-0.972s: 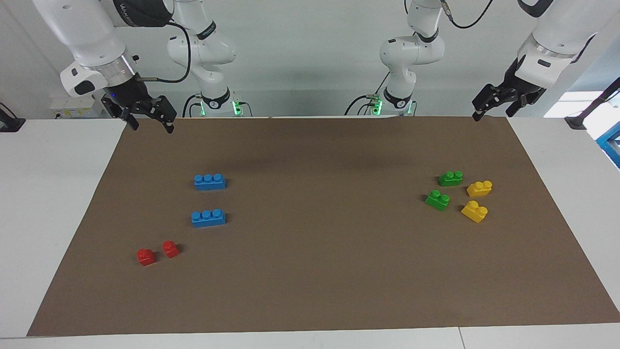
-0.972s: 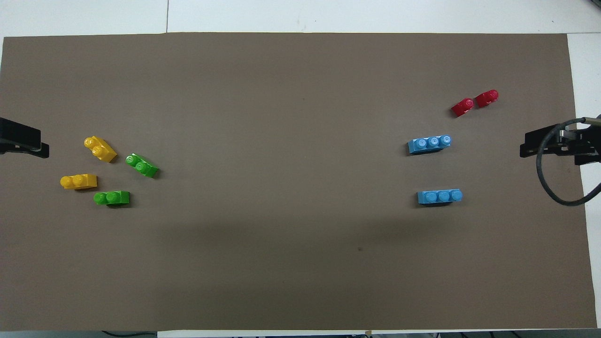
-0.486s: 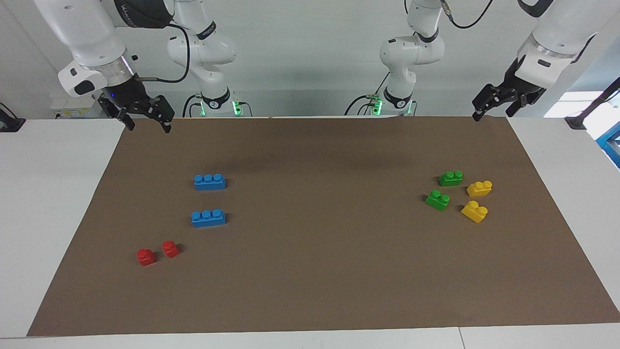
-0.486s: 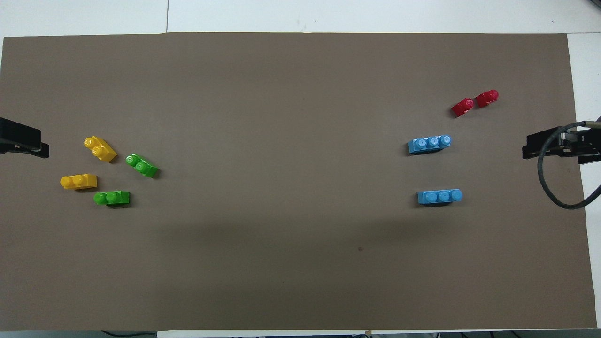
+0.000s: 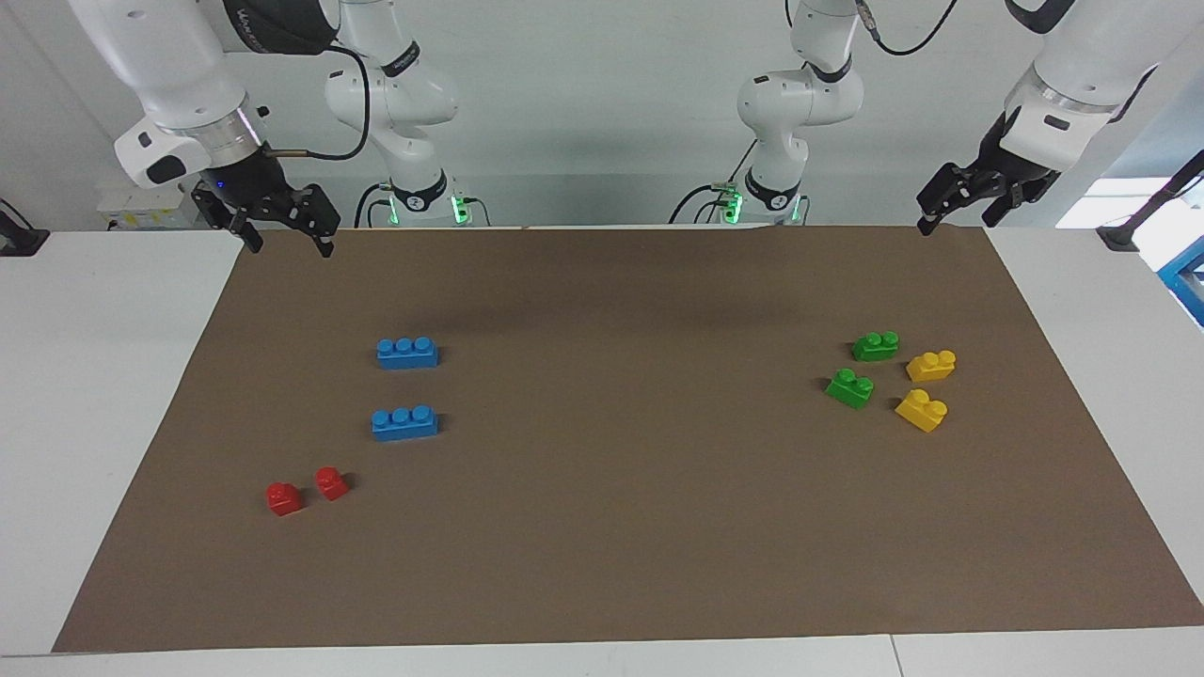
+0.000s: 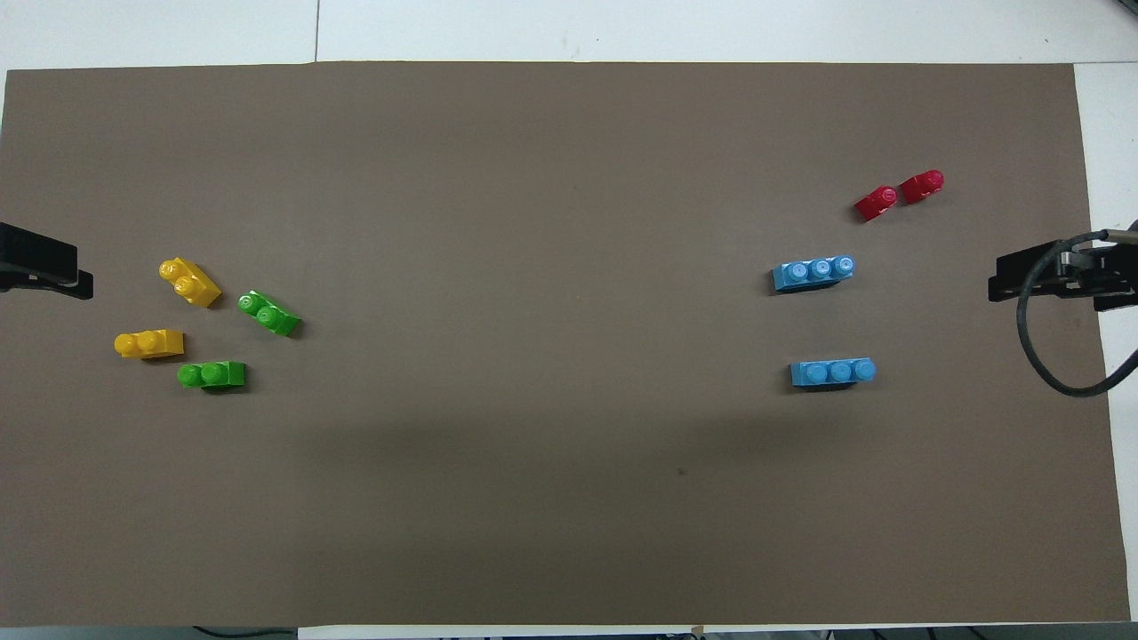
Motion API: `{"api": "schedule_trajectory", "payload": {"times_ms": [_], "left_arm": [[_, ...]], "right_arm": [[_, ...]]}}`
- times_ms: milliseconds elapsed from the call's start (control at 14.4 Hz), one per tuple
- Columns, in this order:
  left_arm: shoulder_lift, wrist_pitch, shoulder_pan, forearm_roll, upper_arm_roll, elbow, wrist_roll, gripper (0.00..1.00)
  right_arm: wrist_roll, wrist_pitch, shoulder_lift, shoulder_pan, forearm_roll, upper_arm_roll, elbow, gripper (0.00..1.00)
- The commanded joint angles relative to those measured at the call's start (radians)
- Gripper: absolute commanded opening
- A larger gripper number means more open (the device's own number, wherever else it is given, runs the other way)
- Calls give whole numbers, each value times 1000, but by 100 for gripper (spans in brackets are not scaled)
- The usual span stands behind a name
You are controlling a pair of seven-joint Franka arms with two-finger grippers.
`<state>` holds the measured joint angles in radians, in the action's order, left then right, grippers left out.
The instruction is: Remove green block with left arm and hold with right
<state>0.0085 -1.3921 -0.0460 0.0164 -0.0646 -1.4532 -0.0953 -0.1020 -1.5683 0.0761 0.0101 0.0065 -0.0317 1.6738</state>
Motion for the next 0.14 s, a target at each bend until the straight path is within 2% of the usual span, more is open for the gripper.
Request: {"api": "schedule_trajectory", "payload": {"times_ms": [0,69], "left_arm": [[-10,2,1,11,3,1,14,100],[-10,4,1,11,3,1,14,100]], "right_arm": [[24,5,24,2,-23,3,23,100],[22,5,24,2,-23,3,23,100]]}}
